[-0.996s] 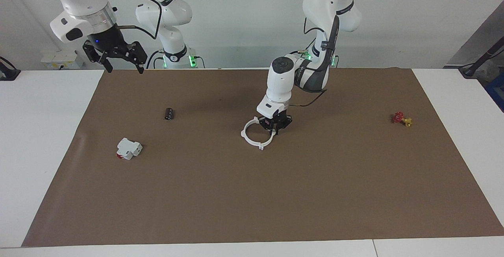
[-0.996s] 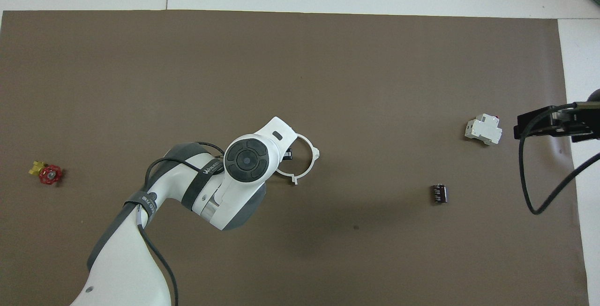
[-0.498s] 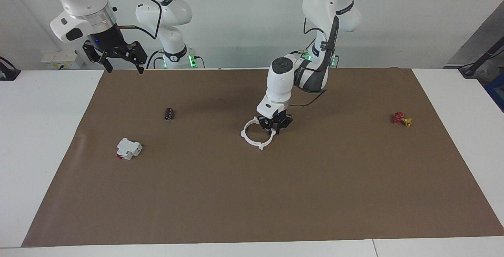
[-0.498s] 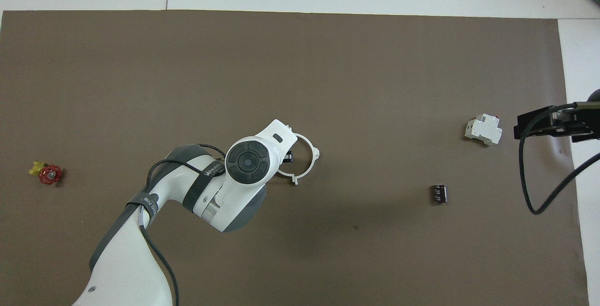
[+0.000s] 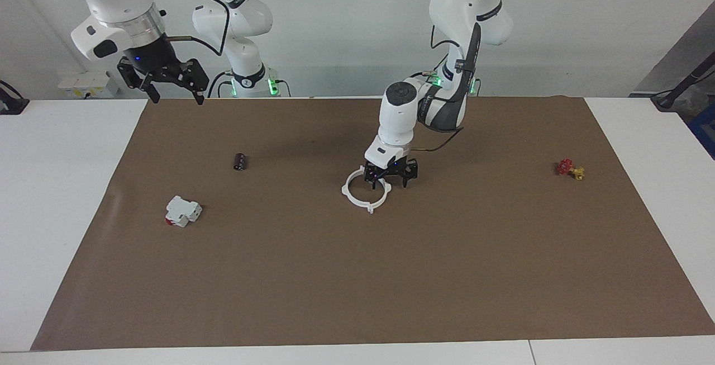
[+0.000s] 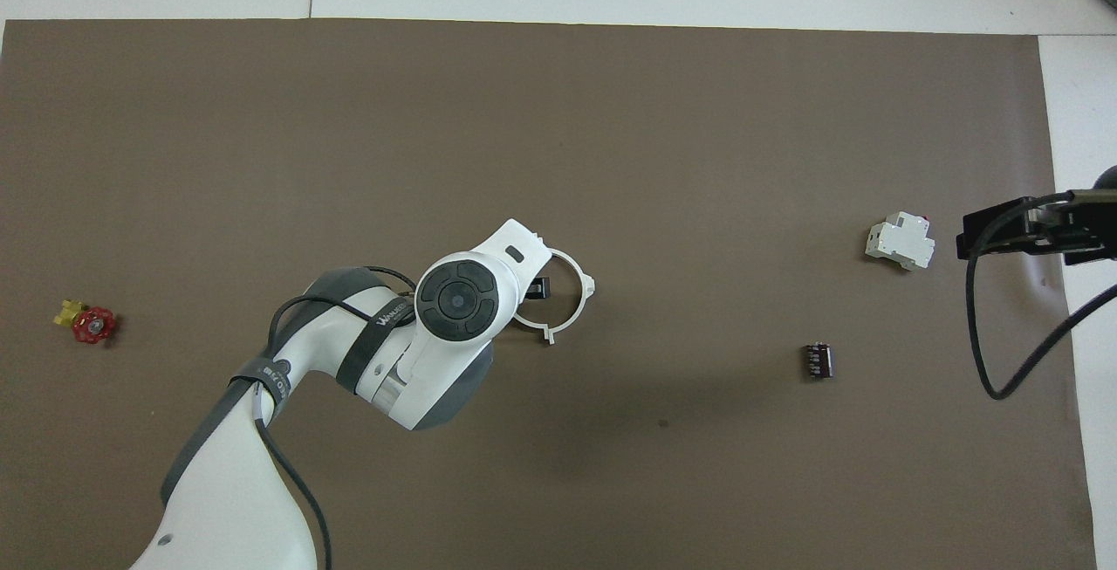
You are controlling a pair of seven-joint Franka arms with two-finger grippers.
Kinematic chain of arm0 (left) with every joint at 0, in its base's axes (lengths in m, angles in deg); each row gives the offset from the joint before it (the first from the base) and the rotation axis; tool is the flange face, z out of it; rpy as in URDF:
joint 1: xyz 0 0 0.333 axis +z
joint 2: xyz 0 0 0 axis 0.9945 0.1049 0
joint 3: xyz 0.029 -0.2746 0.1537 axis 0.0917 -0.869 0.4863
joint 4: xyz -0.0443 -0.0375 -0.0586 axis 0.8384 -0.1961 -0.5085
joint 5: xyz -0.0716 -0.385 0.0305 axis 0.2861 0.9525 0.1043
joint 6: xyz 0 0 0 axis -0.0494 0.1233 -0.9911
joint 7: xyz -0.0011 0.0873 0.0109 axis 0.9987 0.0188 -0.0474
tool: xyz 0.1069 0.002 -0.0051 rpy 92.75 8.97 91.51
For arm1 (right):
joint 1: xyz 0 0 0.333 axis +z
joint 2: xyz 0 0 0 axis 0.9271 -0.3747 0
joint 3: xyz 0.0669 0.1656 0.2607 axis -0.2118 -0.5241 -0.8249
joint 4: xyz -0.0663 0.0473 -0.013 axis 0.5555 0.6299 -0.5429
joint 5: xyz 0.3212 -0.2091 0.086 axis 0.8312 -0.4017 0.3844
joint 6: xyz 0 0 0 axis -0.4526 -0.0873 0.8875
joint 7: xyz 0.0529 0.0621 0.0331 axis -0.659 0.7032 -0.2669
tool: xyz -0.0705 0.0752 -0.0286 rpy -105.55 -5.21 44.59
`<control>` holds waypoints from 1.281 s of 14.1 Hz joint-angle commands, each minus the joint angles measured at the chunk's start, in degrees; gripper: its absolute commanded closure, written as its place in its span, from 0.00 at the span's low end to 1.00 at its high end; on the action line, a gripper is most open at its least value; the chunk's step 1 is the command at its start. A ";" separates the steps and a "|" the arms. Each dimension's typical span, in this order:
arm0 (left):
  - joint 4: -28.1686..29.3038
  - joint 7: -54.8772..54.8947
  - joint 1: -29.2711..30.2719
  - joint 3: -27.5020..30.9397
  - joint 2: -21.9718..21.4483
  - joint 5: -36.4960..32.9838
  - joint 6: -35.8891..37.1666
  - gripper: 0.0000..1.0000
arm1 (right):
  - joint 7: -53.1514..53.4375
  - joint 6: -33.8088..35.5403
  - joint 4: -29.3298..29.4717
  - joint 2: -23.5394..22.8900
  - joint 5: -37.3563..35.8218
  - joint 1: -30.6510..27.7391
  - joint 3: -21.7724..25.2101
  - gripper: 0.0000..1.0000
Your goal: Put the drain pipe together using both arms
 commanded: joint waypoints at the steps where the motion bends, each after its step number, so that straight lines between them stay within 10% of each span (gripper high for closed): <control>1: -0.81 -0.59 1.36 0.29 -3.27 -0.87 3.51 0.00 | -1.69 0.11 -0.61 0.73 1.05 -0.58 -0.22 0.00; 18: 0.59 34.27 22.36 0.37 -21.03 -0.08 26.27 0.00 | -1.69 0.11 -0.53 0.73 1.05 -0.58 -0.22 0.00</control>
